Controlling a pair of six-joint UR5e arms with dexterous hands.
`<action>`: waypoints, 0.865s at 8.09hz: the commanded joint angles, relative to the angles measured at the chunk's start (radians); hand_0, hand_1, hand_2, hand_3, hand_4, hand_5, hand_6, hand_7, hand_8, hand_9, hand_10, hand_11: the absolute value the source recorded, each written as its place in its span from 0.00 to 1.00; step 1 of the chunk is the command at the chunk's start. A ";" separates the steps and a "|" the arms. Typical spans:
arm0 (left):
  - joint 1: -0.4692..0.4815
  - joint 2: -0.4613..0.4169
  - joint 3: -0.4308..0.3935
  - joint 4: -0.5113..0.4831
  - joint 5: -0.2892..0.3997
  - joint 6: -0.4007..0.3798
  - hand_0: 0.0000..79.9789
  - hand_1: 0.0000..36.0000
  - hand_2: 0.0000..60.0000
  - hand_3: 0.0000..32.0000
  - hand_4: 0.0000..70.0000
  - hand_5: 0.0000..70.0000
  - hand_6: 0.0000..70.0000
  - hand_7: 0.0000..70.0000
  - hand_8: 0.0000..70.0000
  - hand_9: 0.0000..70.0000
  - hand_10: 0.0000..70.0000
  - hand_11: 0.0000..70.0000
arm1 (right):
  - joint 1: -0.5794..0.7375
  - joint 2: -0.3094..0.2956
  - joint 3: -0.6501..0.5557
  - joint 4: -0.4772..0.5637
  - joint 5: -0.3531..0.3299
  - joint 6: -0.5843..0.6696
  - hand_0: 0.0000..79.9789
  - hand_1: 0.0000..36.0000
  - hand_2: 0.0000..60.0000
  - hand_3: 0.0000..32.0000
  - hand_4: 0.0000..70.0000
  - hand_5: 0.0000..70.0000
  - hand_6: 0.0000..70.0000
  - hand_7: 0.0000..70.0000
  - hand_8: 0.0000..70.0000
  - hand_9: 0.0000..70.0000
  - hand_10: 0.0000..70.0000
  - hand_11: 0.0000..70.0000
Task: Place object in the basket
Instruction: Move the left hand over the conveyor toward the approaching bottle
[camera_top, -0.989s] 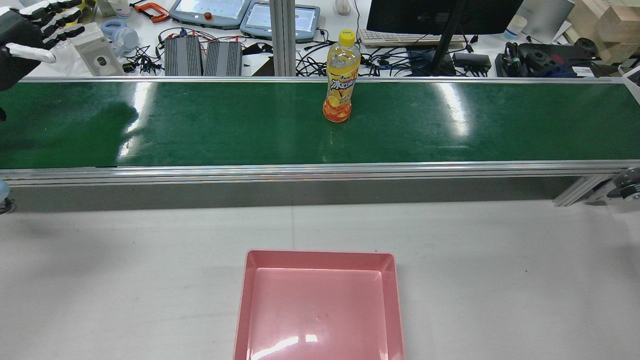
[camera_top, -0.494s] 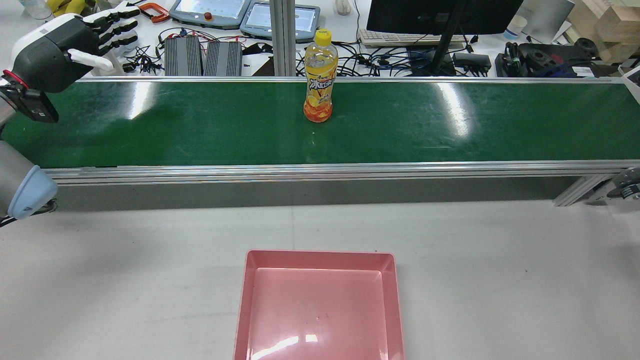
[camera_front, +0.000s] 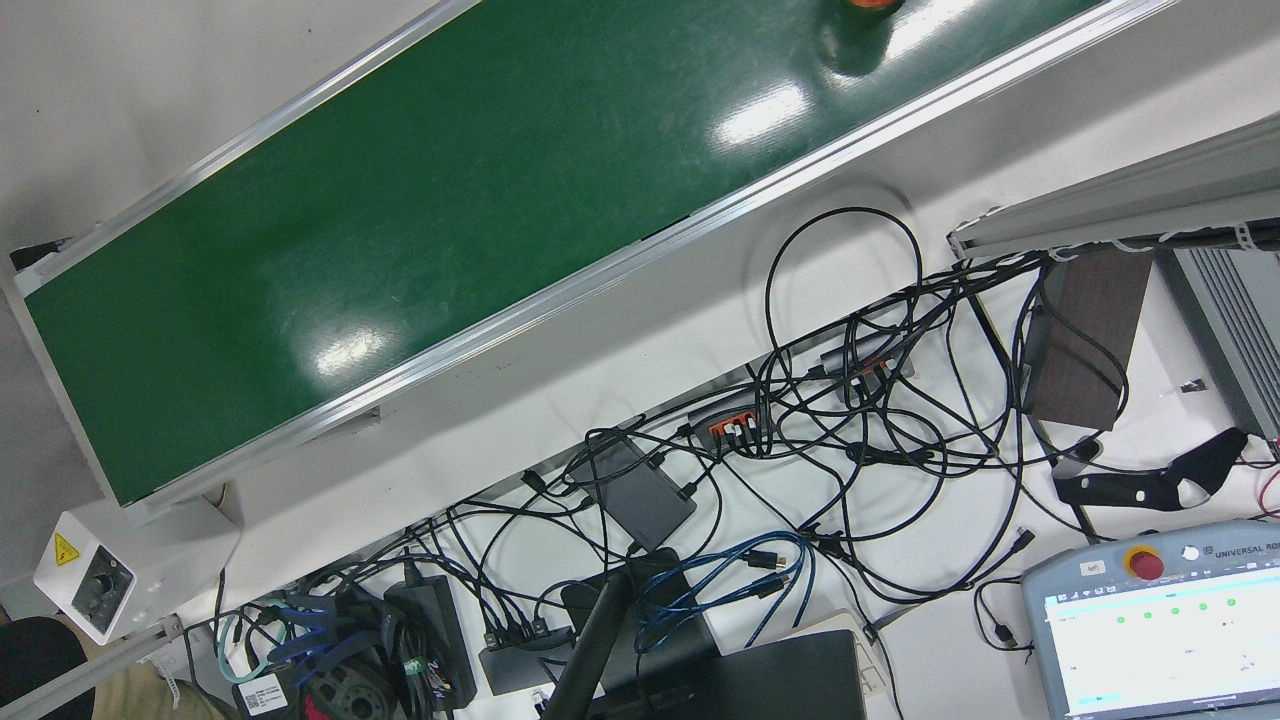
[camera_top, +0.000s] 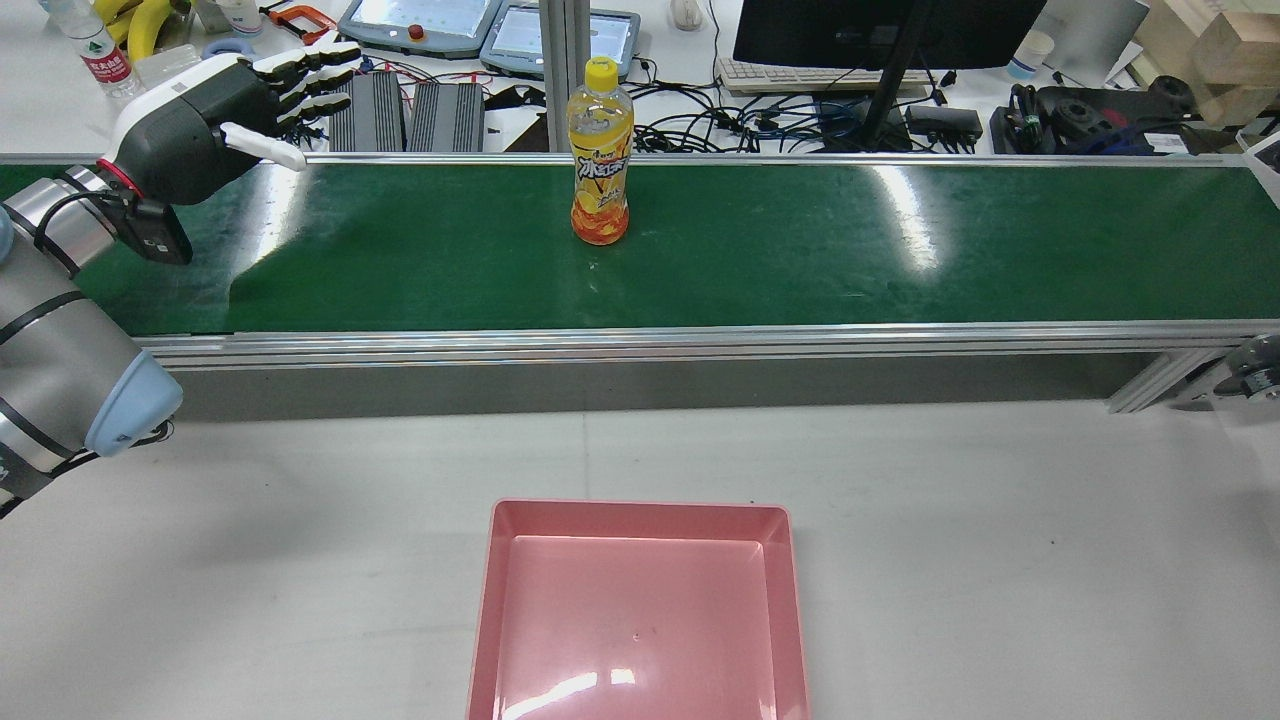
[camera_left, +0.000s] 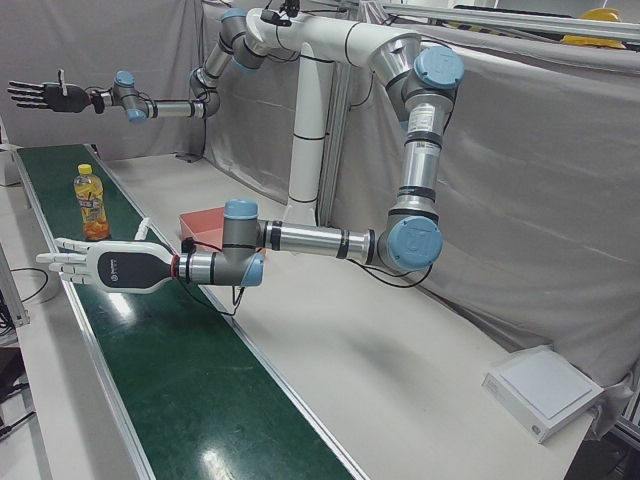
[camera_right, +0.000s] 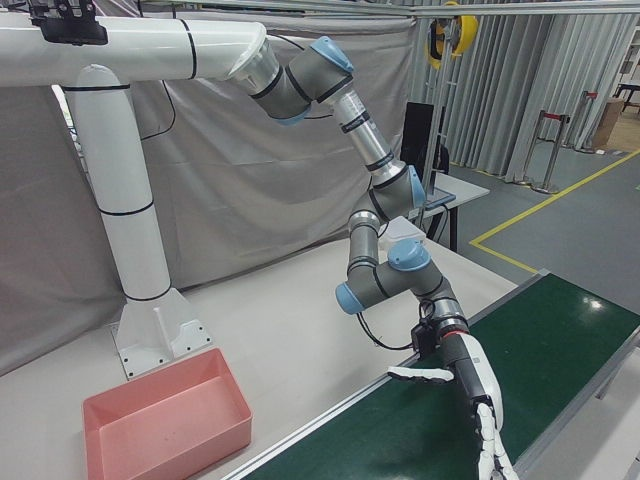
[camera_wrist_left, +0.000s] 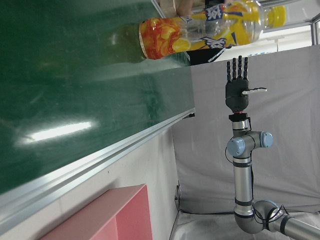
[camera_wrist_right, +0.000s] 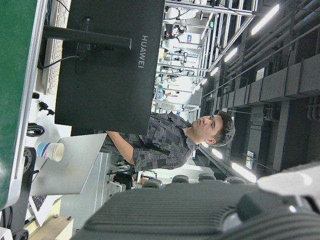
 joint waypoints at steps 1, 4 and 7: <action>0.024 -0.043 0.002 0.005 -0.004 0.019 0.60 0.22 0.00 0.00 0.24 0.16 0.00 0.00 0.09 0.16 0.12 0.18 | 0.000 -0.001 0.000 -0.001 0.000 0.000 0.00 0.00 0.00 0.00 0.00 0.00 0.00 0.00 0.00 0.00 0.00 0.00; 0.063 -0.081 0.028 0.005 -0.005 0.019 0.60 0.21 0.00 0.00 0.23 0.15 0.00 0.00 0.08 0.15 0.12 0.19 | 0.000 0.000 0.000 -0.001 0.000 0.000 0.00 0.00 0.00 0.00 0.00 0.00 0.00 0.00 0.00 0.00 0.00 0.00; 0.064 -0.117 0.067 -0.009 -0.004 0.018 0.60 0.21 0.00 0.00 0.23 0.15 0.00 0.00 0.08 0.15 0.12 0.19 | 0.000 -0.001 -0.001 0.001 0.000 0.000 0.00 0.00 0.00 0.00 0.00 0.00 0.00 0.00 0.00 0.00 0.00 0.00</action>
